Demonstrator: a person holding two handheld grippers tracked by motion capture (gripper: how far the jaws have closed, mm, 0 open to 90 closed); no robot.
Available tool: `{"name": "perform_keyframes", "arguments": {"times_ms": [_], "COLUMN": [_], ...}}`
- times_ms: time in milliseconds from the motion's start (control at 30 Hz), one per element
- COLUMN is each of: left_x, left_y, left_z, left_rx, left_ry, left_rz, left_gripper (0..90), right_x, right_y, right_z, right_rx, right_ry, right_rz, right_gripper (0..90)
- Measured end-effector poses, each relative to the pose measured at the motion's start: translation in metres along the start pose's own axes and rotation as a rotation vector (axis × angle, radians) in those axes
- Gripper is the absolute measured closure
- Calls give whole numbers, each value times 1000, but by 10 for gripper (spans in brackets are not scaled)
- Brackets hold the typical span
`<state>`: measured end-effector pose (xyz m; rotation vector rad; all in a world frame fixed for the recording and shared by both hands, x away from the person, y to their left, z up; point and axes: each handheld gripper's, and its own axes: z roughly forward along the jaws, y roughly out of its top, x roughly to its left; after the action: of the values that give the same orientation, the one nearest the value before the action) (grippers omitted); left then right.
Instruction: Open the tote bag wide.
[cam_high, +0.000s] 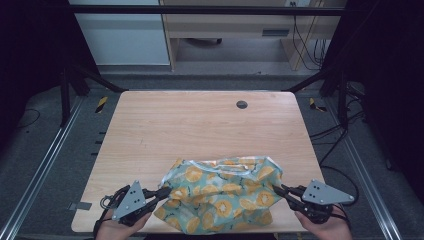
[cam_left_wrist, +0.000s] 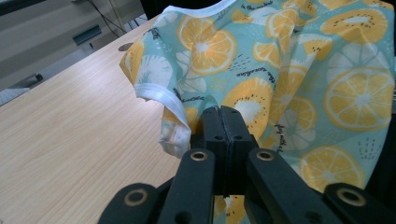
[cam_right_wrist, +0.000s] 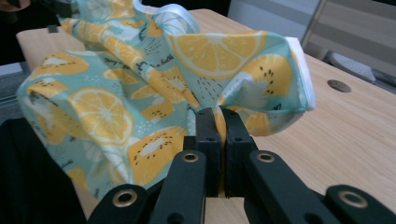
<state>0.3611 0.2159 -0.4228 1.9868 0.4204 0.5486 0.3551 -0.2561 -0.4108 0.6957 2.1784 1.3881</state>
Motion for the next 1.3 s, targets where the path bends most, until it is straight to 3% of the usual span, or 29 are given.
{"name": "perform_keyframes", "arguments": {"times_ms": [300, 400, 433, 467, 500, 667, 700, 900, 1133, 1167, 1300], "left_x": [-12, -13, -16, -16, -19, -22, -21, -19, -12, -8, -2], "left_y": [-10, -15, -17, -17, -19, -22, -24, -28, -31, -31, -32], "left_z": [0, 3, 8, 8, 11, 19, 23, 36, 52, 57, 63], "left_rx": [25, 50, 78, 78, 102, 143, 169, 228, 283, 297, 309], "left_ry": [-64, -92, -110, -110, -118, -146, -154, -153, -116, -106, -87], "left_rz": [59, 88, 126, 126, 163, 202, 223, 258, 298, 318, 316], "left_gripper": [900, 900, 900, 900, 900, 900, 900, 900, 900, 900, 900], "right_x": [15, 16, 16, 16, 16, 13, 11, 7, -1, -4, -8], "right_y": [-19, -23, -27, -27, -30, -36, -38, -46, -53, -54, -55], "right_z": [-3, -2, 0, 0, 3, 8, 10, 22, 38, 43, 52], "right_rx": [9, 15, 28, 28, 41, 73, 87, 149, 194, 205, 225], "right_ry": [108, 132, 154, 154, 171, 197, 209, 227, 219, 212, 192], "right_rz": [-22, -23, -22, -22, -26, -31, -34, -54, -70, -72, -78], "right_gripper": [882, 883, 883, 883, 883, 884, 885, 884, 884, 883, 880]}}
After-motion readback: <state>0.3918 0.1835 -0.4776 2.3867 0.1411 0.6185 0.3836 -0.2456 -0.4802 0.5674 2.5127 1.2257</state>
